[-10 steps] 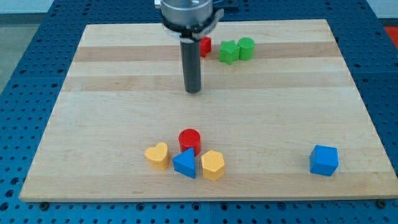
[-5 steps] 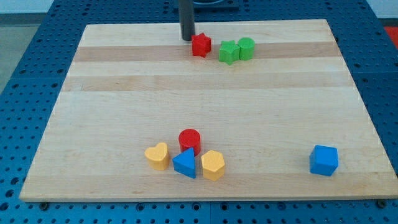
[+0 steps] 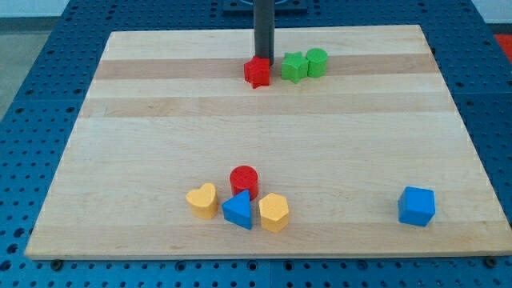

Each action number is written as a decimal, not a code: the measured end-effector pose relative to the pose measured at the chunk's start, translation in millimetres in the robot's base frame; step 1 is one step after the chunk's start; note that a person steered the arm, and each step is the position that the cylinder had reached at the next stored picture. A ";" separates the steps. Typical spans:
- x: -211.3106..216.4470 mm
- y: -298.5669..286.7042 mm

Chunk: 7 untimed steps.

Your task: Place red star on top of yellow hexagon

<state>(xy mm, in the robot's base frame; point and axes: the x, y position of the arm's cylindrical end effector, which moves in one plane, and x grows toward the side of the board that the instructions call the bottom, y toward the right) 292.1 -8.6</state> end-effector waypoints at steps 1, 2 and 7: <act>20.2 -15.1; 43.4 -26.9; 167.8 -52.2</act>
<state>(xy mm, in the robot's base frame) 459.9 -60.8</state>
